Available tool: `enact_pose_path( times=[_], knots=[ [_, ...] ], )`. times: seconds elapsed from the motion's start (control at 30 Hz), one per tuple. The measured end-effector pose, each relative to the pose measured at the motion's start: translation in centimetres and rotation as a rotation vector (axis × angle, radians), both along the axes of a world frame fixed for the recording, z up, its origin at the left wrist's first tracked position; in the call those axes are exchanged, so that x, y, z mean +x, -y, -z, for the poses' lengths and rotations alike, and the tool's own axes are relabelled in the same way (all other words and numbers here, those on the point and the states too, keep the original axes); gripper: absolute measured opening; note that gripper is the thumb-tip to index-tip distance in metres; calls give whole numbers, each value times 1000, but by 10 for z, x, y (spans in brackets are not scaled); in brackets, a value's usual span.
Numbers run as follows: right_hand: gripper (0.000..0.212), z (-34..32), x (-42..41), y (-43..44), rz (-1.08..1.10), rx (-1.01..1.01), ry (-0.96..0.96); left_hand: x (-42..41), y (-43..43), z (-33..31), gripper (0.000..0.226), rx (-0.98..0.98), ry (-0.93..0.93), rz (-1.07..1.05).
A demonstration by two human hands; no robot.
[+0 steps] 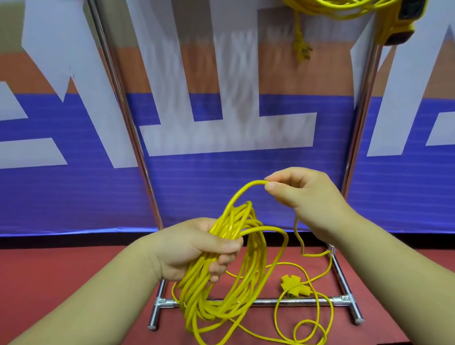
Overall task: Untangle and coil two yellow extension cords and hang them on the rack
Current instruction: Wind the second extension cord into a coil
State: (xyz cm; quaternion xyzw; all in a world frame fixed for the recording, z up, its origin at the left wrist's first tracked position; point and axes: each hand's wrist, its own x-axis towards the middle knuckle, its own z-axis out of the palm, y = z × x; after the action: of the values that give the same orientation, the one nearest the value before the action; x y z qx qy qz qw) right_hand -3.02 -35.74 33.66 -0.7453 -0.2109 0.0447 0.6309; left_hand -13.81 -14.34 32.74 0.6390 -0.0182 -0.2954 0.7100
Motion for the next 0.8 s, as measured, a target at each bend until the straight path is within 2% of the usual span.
enact_pose_path(
  times=[0.03,0.1,0.23,0.37,0.43,0.5,0.57,0.7,0.8],
  knots=[
    [3,-1,0,-1,-5,18,-12,0,5,-1,17,47,16,-62],
    [3,-4,1,-2,-8,-10,-3,1,11,-2,26,123,54,-203],
    [4,-9,5,6,-15,-317,141,5,14,-7,31,126,98,-415],
    [5,-4,3,7,-12,-489,236,9,14,-4,35,155,131,-459],
    [6,-6,2,6,27,-449,279,11,16,3,29,178,136,-480],
    [7,-10,0,5,23,-363,243,11,19,10,17,227,149,-520],
    [8,-12,-5,2,-24,-254,128,11,25,16,11,244,158,-570],
    [14,-13,-17,-9,-62,-14,-157,16,35,22,25,152,128,-628],
    [14,-13,-20,-17,-37,78,-266,18,39,22,18,70,119,-616]
  ],
)
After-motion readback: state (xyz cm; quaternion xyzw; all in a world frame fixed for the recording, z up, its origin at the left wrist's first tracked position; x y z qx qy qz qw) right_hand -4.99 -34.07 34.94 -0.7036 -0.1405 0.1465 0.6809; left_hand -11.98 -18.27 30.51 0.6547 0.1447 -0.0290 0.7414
